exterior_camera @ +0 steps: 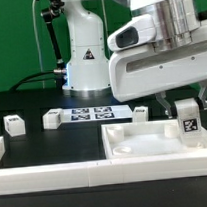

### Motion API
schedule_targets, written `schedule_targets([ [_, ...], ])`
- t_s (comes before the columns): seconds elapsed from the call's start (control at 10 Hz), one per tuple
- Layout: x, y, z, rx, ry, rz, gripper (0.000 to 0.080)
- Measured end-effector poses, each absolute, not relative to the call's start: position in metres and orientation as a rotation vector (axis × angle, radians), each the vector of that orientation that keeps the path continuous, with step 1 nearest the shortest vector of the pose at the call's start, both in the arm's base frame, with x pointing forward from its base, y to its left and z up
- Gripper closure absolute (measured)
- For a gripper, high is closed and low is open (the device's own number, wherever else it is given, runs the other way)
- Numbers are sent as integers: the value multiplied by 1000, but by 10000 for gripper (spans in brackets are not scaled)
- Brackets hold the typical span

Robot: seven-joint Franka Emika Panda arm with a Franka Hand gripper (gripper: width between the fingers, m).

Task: Assemble square table

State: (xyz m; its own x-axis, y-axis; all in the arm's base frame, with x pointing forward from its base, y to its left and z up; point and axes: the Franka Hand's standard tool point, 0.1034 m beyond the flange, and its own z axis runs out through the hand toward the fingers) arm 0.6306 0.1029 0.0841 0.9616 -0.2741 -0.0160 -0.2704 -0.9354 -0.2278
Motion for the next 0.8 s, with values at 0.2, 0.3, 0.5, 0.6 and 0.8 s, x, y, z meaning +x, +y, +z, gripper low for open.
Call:
schedule_targets([
  [0.2,630,105,84,-2843,653,-1,509],
  [0.3,630,106,84,-2820,767,9,509],
  [0.5,629,108,84,-2757,1005,23,508],
  [0.6,628,109,84,-2722,1112,34,508],
  [0.8,627,110,85,-2654,1277,59,508],
])
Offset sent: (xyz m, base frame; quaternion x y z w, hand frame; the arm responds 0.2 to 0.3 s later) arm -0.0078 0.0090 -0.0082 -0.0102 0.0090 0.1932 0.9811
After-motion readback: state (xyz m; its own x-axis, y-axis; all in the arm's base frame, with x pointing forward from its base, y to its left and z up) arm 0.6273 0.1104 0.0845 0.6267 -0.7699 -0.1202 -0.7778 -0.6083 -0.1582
